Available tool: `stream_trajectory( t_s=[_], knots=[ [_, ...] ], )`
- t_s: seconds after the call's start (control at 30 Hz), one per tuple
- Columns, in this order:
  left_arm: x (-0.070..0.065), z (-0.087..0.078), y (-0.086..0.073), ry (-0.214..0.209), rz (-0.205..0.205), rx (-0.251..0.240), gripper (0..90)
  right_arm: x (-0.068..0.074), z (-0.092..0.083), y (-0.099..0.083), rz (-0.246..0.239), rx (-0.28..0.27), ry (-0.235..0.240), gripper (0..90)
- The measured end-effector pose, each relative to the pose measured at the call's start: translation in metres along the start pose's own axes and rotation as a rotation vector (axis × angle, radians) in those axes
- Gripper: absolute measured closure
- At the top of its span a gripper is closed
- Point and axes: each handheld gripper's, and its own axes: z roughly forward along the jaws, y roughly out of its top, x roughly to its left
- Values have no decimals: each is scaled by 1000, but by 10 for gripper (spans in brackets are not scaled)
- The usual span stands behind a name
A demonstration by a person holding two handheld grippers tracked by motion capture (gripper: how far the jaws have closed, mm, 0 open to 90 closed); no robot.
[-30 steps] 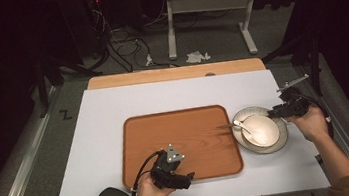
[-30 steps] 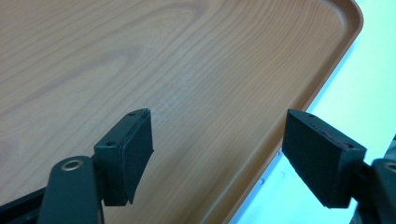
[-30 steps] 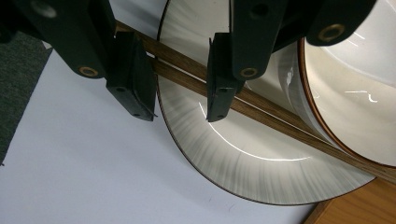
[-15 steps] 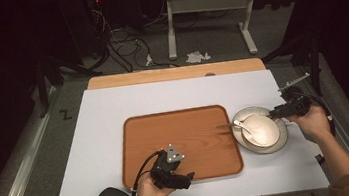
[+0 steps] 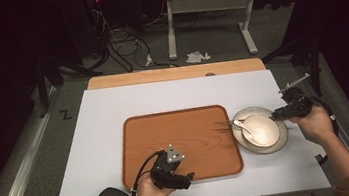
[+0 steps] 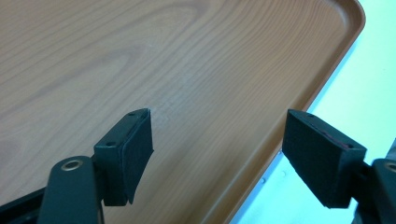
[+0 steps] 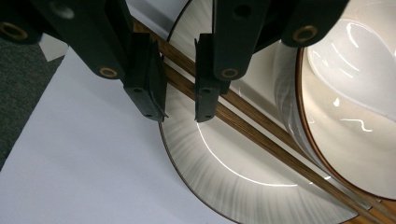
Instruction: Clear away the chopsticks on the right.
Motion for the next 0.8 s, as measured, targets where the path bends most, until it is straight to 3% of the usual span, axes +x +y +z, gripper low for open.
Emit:
stream_trajectory(
  t_s=[0.3,0.5,0.8],
  knots=[
    [0,0,0,1,-1,3,248,-1,2,1,-12,-9,14,744],
    [0,0,0,0,-1,0,248,2,1,2,-16,-17,-17,791],
    [0,1,0,-1,1,8,248,6,4,3,-56,-4,-32,745]
  ],
)
